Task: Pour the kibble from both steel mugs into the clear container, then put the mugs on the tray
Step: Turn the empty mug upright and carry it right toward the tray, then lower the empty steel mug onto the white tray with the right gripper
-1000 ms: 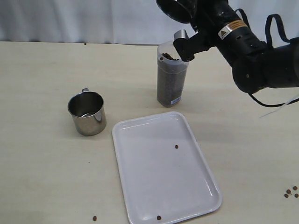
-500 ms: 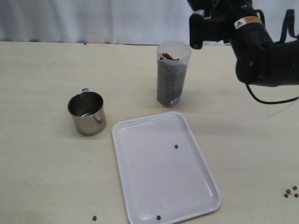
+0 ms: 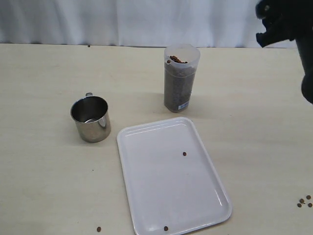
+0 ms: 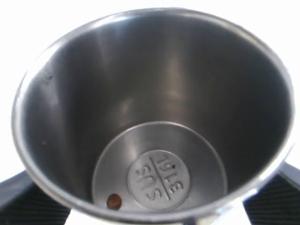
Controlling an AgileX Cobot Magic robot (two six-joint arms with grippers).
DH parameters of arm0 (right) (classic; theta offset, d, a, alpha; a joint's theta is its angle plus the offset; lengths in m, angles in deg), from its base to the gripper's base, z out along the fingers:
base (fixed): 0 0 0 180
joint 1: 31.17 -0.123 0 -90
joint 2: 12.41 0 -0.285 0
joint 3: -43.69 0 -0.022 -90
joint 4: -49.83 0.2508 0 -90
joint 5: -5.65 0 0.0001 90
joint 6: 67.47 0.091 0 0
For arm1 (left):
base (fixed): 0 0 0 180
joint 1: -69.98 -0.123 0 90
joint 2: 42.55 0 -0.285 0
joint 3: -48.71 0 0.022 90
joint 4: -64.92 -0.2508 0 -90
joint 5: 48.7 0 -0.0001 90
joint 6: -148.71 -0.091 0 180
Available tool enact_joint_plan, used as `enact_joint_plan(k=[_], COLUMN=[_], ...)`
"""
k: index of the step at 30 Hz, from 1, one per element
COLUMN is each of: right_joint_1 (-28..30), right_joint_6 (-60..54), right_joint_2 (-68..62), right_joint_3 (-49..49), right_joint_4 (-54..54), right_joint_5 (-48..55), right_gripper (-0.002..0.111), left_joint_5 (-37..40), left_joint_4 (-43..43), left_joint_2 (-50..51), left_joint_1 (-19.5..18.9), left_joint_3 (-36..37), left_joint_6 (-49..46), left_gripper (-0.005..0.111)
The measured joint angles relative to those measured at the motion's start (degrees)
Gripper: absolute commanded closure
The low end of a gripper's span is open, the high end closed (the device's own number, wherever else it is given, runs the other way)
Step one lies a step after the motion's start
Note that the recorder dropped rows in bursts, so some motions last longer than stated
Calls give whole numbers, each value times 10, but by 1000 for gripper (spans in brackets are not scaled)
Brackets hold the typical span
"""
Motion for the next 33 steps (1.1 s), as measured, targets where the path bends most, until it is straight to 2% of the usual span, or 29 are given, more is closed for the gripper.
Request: enact_joint_plan(k=[5,8,13,18,23,27,33], right_joint_1=[0,0,0,0,0,0,0], right_joint_6=[139,257,450,556,706,761,761], right_joint_2=[43,63,74,75,76,44,-69], right_joint_3=[-80,-133,-211,-270,-298,-298,-289], right_joint_4=[-17,-75,-215,-347,-585,-684,-752], right_joint_5=[14,30,37,41,66,71,20], right_gripper=[104,104,104,104,104,104,104], left_joint_5=[0,0,0,0,0,0,0], left_joint_4=[0,0,0,0,0,0,0], left_joint_2=[0,0,0,0,0,0,0], left_joint_1=[0,0,0,0,0,0,0], left_joint_3=[0,0,0,0,0,0,0], left_joint_6=[0,0,0,0,0,0,0], left_gripper=[107,107,107,107,107,107,107])
